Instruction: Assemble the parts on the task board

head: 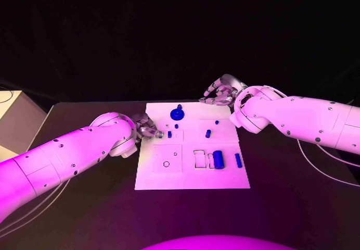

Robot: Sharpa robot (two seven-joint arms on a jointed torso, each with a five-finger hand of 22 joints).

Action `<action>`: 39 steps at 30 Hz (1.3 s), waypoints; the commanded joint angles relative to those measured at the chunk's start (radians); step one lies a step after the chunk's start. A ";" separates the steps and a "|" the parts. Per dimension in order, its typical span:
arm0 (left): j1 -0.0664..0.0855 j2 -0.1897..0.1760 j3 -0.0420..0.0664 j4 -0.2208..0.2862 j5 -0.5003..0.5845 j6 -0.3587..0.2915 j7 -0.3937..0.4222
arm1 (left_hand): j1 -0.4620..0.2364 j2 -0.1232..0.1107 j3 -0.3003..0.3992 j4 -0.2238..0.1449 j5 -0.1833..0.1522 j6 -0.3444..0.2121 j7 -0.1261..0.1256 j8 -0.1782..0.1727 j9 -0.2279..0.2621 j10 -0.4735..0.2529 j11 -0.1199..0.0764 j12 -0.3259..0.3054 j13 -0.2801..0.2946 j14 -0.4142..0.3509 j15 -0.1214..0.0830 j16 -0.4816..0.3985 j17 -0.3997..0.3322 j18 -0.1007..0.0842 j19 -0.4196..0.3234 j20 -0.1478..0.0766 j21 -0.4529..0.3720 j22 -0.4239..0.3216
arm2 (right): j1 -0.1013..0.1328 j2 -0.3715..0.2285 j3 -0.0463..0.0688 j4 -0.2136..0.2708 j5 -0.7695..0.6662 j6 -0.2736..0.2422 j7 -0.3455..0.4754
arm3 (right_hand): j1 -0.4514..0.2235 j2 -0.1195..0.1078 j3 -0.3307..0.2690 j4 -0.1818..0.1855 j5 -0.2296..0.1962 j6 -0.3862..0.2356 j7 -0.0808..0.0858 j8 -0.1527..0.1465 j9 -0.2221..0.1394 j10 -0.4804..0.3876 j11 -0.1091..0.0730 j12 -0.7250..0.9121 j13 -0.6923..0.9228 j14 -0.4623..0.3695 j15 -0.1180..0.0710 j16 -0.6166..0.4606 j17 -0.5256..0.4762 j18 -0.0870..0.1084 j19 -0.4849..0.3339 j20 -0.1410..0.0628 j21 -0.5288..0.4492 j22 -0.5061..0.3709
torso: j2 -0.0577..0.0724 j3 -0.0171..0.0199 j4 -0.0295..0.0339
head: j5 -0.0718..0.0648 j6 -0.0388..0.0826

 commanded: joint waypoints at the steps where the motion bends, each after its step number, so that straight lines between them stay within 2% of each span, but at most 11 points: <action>1: -0.011 -0.006 -0.006 -0.001 0.008 0.011 -0.023 | 0.003 0.001 -0.011 0.011 0.000 -0.007 0.007 -0.006 -0.017 -0.010 0.002 -0.006 -0.002 0.086 0.009 -0.007 0.205 0.001 -0.005 0.001 -0.005 -0.002 | 0.000 -0.001 0.000 0.002 -0.005 0.009 0.012 | -0.012 0.001 -0.001 0.001 0.005 -0.004 0.000 0.004 0.001 0.069 -0.002 -0.003 0.227 0.099 -0.007 -0.002 0.242 0.004 0.073 -0.008 -0.006 0.213 | 0.000 -0.0009 0.0003 | -0.001 0.002; 13: -0.013 -0.023 -0.002 0.019 0.015 -0.011 -0.022 | 0.011 -0.013 -0.062 0.069 0.003 -0.016 0.012 -0.004 -0.024 -0.028 0.008 -0.009 -0.012 0.084 0.015 -0.010 0.199 0.003 -0.011 0.005 -0.013 -0.011 | 0.000 -0.002 0.000 0.003 -0.005 0.009 0.012 | -0.012 0.001 -0.001 0.001 0.005 -0.004 0.000 0.004 0.001 0.069 -0.002 -0.003 0.227 0.099 -0.007 -0.002 0.242 0.004 0.073 -0.008 -0.006 0.213 | 0.000 -0.0010 -0.0001 | 0.001 0.004; 22: -0.014 -0.042 0.002 0.041 0.035 -0.023 -0.023 | 0.018 -0.029 -0.125 0.134 0.000 -0.023 0.015 0.002 -0.031 -0.037 0.012 -0.007 -0.016 0.082 0.018 -0.011 0.196 0.005 -0.014 0.007 -0.017 -0.016 | -0.001 -0.003 0.000 0.002 -0.005 0.008 0.012 | -0.013 0.001 -0.001 0.002 0.005 -0.006 0.000 0.003 0.002 0.068 -0.001 -0.004 0.227 0.099 -0.007 -0.002 0.241 0.004 0.073 -0.008 -0.006 0.213 | -0.001 -0.0005 0.0004 | 0.001 0.007; 24: -0.014 -0.045 0.003 0.044 0.040 -0.023 -0.021 | 0.011 -0.029 -0.150 0.138 -0.015 -0.025 0.015 0.003 -0.033 -0.040 0.012 -0.006 -0.017 0.081 0.018 -0.011 0.195 0.005 -0.015 0.007 -0.019 -0.018 | -0.001 -0.003 0.000 0.002 -0.005 0.008 0.013 | -0.013 0.001 -0.001 0.002 0.005 -0.006 0.000 0.003 0.002 0.068 -0.001 -0.004 0.227 0.099 -0.007 -0.002 0.241 0.004 0.073 -0.008 -0.006 0.213 | -0.001 -0.0004 0.0010 | 0.000 0.007; 26: -0.014 -0.048 0.004 0.049 0.047 -0.024 -0.020 | 0.011 -0.011 -0.210 0.138 -0.113 -0.028 0.013 0.009 -0.039 -0.044 0.012 -0.004 -0.019 0.081 0.018 -0.012 0.194 0.006 -0.017 0.008 -0.021 -0.020 | -0.001 -0.003 0.000 0.002 -0.005 0.008 0.013 | -0.013 0.001 -0.001 0.002 0.005 -0.006 0.000 0.003 0.002 0.068 -0.001 -0.004 0.227 0.099 -0.007 -0.002 0.241 0.004 0.073 -0.008 -0.006 0.213 | 0.000 -0.0003 0.0010 | 0.000 0.008; 29: -0.015 -0.054 0.007 0.055 0.052 -0.029 -0.019 | 0.016 0.003 -0.254 0.139 -0.142 -0.031 0.013 0.013 -0.043 -0.047 0.012 -0.004 -0.021 0.080 0.019 -0.013 0.192 0.006 -0.019 0.008 -0.024 -0.022 | -0.001 -0.003 0.000 0.002 -0.005 0.008 0.013 | -0.013 0.001 -0.001 0.002 0.005 -0.006 0.000 0.003 0.002 0.068 -0.001 -0.004 0.227 0.099 -0.007 -0.002 0.241 0.004 0.073 -0.008 -0.006 0.213 | 0.000 -0.0003 -0.0004 | 0.002 0.009; 31: -0.020 -0.059 0.017 0.060 0.057 -0.035 -0.015 | 0.026 0.030 -0.324 0.140 -0.184 -0.035 0.014 0.019 -0.049 -0.053 0.013 -0.004 -0.027 0.079 0.020 -0.013 0.190 0.008 -0.022 0.009 -0.027 -0.026 | -0.002 -0.004 0.000 0.002 -0.005 0.008 0.013 | -0.013 0.001 -0.001 0.002 0.005 -0.006 0.000 0.003 0.002 0.068 -0.001 -0.004 0.227 0.099 -0.007 -0.002 0.241 0.004 0.073 -0.008 -0.006 0.213 | 0.001 -0.0004 -0.0007 | 0.001 0.009; 33: -0.025 -0.065 0.030 0.067 0.064 -0.043 -0.007 | 0.033 0.047 -0.373 0.141 -0.209 -0.039 0.015 0.024 -0.053 -0.057 0.014 -0.004 -0.031 0.079 0.021 -0.014 0.189 0.008 -0.023 0.009 -0.029 -0.028 | -0.002 -0.004 0.000 0.002 -0.005 0.007 0.013 | -0.013 0.001 -0.001 0.002 0.005 -0.006 0.000 0.003 0.002 0.068 -0.001 -0.004 0.227 0.099 -0.007 -0.002 0.241 0.004 0.073 -0.008 -0.006 0.213 | 0.000 -0.0001 -0.0006 | 0.000 0.009; 35: -0.029 -0.072 0.047 0.072 0.081 -0.056 0.011 | 0.050 0.077 -0.460 0.141 -0.243 -0.061 0.023 0.035 -0.062 -0.098 0.025 -0.026 -0.076 0.075 0.026 -0.017 0.182 0.010 -0.033 0.015 -0.038 -0.040 | -0.002 -0.005 0.000 0.002 -0.005 0.006 0.013 | -0.013 0.001 -0.001 0.002 0.005 -0.006 0.000 0.003 0.002 0.068 -0.001 -0.004 0.227 0.099 -0.007 -0.002 0.241 0.004 0.073 -0.008 -0.006 0.213 | 0.000 0.0007 0.0002 | 0.000 0.011; 36: -0.031 -0.074 0.054 0.074 0.091 -0.064 0.020 | 0.054 0.084 -0.480 0.141 -0.251 -0.077 0.029 0.034 -0.067 -0.121 0.027 -0.041 -0.102 0.073 0.031 -0.019 0.177 0.013 -0.039 0.017 -0.043 -0.048 | -0.002 -0.005 0.000 0.002 -0.005 0.006 0.013 | -0.013 0.001 -0.001 0.002 0.005 -0.006 0.000 0.003 0.002 0.068 -0.001 -0.004 0.227 0.099 -0.007 -0.002 0.241 0.004 0.073 -0.008 -0.006 0.213 | 0.000 0.0007 0.0004 | 0.000 0.010; 39: -0.034 -0.083 0.079 0.080 0.132 -0.096 0.068 | 0.072 0.108 -0.527 0.141 -0.256 -0.114 0.043 0.035 -0.086 -0.166 0.041 -0.042 -0.110 0.041 0.045 -0.050 0.112 0.028 -0.089 0.029 -0.087 -0.109 | -0.002 -0.006 0.000 0.002 -0.005 0.004 0.014 | -0.013 0.001 -0.001 0.002 0.005 -0.006 0.000 0.003 0.002 0.068 -0.001 -0.004 0.227 0.099 -0.007 -0.002 0.241 0.004 0.073 -0.008 -0.006 0.213 | -0.001 0.0010 0.0008 | 0.000 0.011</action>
